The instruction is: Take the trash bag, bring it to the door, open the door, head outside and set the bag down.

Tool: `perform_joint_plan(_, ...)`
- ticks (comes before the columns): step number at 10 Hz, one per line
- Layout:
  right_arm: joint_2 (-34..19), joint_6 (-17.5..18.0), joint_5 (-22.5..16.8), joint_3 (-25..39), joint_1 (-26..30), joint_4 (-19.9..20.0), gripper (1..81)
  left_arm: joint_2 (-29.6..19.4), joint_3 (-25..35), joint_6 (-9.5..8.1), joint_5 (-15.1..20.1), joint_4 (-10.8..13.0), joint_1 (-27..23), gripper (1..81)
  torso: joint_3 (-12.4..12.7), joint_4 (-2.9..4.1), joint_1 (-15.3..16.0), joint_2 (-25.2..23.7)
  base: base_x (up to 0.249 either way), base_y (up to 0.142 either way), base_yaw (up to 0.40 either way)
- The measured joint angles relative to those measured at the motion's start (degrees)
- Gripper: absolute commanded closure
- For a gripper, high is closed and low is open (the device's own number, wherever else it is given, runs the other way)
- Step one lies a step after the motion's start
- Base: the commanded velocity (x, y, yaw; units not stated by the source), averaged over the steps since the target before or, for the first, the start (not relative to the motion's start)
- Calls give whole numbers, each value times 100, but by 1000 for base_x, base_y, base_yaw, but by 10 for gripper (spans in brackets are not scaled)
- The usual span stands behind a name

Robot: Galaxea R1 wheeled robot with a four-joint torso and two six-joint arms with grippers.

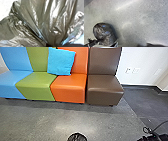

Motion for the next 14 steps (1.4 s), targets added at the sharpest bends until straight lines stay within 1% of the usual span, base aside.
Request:
perform_joint_plan(6,90,-13,240,-123,-508,0,10,-44,-4,4,30,28,166,811,1242,0,-780,1197,0,0,0)
perform_joint_plan(7,112,-24,339,-155,-638,2,10,-84,-4,108,37,39,218,811,1450,-2,-911,1395,0,0,0)
perform_joint_plan(8,155,-26,397,-236,-806,0,10,-137,-6,152,44,39,293,811,1666,-2,-1047,1602,0,0,0)
perform_joint_plan(10,339,-26,512,-322,-1106,2,10,-212,-9,323,74,48,455,811,2068,-2,-1312,2004,0,0,0)
perform_joint_plan(12,416,-28,653,-457,-1396,2,10,-269,-11,590,113,52,675,811,2446,-2,-1587,2420,0,0,0)
perform_joint_plan(14,586,-89,830,-628,-1825,-4,10,-374,-11,907,139,55,1009,811,2805,-2,-1866,2846,0,0,0)
